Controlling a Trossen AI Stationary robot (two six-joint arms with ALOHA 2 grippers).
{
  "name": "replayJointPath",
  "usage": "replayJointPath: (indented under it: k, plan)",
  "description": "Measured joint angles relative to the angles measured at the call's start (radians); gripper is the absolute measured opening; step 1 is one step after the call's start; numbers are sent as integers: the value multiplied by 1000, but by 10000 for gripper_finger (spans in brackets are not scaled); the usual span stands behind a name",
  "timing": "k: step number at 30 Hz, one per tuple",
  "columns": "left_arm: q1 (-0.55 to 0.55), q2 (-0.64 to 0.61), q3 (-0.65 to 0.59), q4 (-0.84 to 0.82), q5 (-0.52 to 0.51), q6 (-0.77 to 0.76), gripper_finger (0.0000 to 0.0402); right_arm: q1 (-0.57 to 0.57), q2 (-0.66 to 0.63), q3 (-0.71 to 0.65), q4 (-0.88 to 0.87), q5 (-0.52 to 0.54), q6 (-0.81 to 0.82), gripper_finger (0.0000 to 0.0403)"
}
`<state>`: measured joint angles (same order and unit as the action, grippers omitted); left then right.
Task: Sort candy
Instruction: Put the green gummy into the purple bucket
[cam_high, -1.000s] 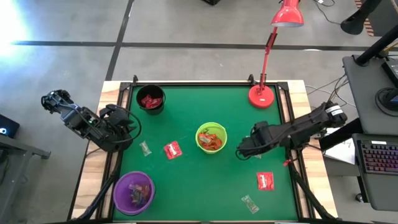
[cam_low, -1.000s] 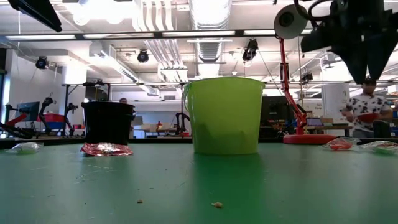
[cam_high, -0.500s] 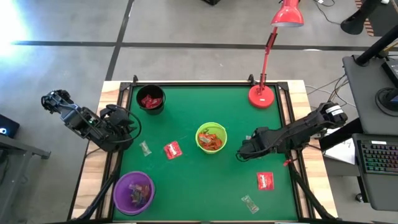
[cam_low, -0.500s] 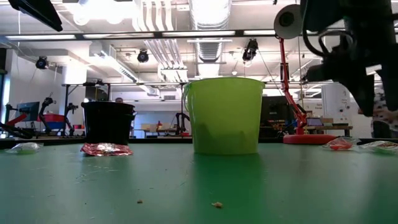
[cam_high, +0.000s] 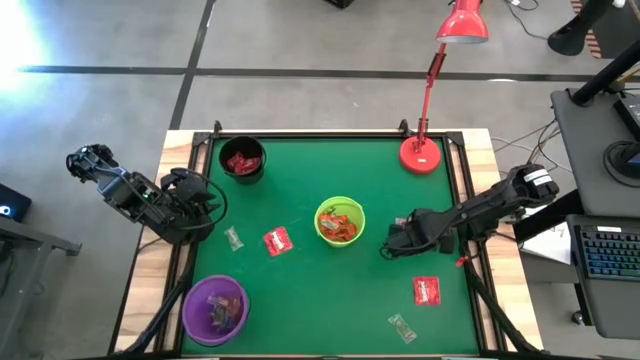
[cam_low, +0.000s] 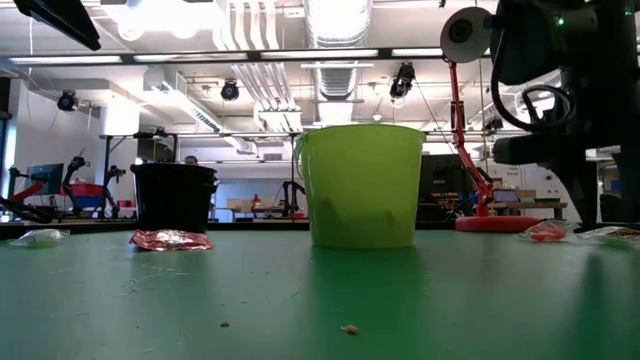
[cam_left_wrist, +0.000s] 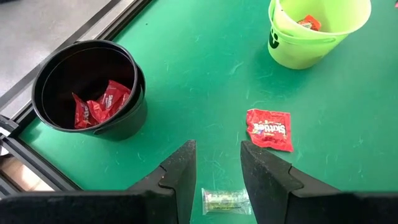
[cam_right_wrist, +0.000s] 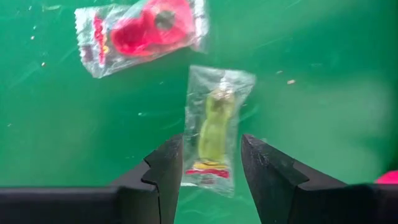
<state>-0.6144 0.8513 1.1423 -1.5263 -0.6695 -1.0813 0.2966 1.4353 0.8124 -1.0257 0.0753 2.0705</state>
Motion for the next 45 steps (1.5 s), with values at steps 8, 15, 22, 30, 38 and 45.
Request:
replayJointPath:
  k: [8, 15, 22, 30, 38, 45]
  plan:
    - [0, 0, 0, 0, 0, 4, 109, 0, 0, -52, 68, -5, 0, 153]
    - [0, 0, 0, 0, 0, 4, 109, 0, -2, -106, 122, -11, -3, 143]
    - [0, 0, 0, 0, 0, 4, 109, 0, -2, -120, 148, -7, -16, 75]
    - [0, 0, 0, 1, 0, 3, 109, -1, 0, -78, 133, -20, -107, 13]
    - [0, 0, 0, 42, 0, 3, 109, 12, 1, 64, 127, -30, -261, 13]
    - [0, 0, 0, 69, 90, 0, 109, 80, 1, 256, 63, 53, -363, 13]
